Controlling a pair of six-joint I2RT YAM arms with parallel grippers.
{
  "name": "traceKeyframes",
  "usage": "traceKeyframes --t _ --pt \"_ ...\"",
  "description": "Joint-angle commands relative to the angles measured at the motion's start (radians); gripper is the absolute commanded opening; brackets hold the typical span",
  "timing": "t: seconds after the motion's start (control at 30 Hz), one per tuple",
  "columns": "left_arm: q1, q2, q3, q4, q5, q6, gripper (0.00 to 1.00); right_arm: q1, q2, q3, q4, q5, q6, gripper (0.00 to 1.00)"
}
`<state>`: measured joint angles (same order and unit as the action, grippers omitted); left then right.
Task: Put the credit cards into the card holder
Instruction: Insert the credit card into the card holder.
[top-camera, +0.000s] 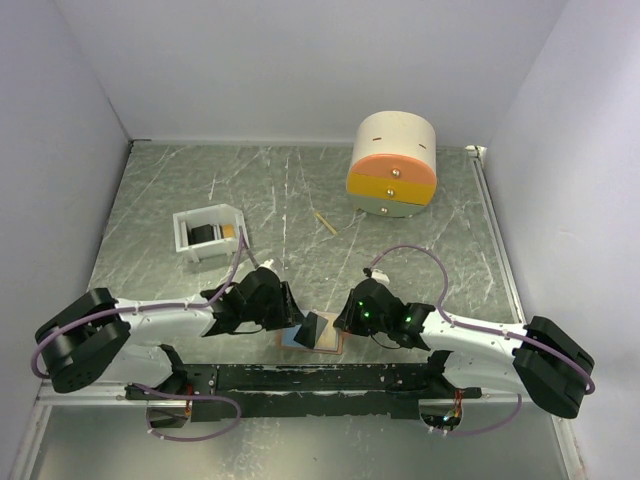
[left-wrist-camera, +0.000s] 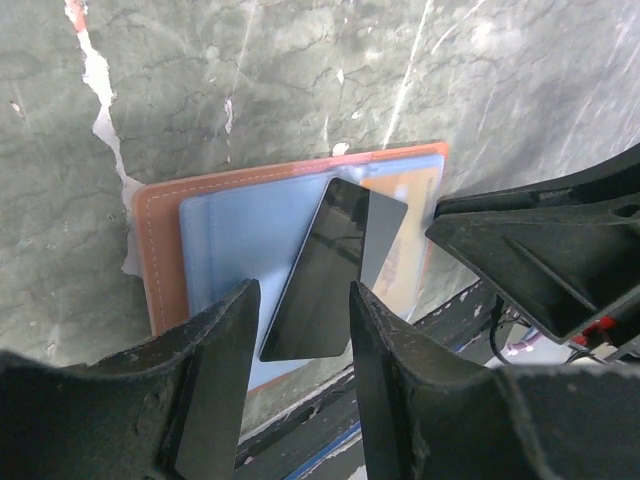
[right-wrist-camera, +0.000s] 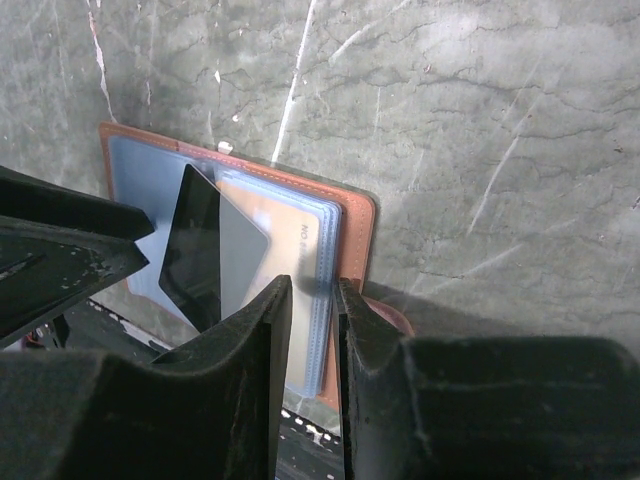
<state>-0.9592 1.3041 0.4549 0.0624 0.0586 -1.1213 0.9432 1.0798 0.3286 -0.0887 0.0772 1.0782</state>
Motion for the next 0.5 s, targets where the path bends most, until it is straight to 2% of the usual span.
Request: traceKeyframes --t 0.0,0.3,0.47 --pt "-0.006 0.044 0.024 -0.004 0.058 0.049 0.53 0.004 0.001 -0.018 -0.009 -0.006 -0.006 0.24" --pt "-0.006 0.079 0.016 0.064 0.151 0.013 0.50 0.004 0.009 -0.022 -0.005 -0.009 -0.013 0.24" --pt "-0.006 0.060 -0.001 0.094 0.161 -0.022 0.41 0.006 0.003 -0.032 0.003 -0.011 -0.007 0.24"
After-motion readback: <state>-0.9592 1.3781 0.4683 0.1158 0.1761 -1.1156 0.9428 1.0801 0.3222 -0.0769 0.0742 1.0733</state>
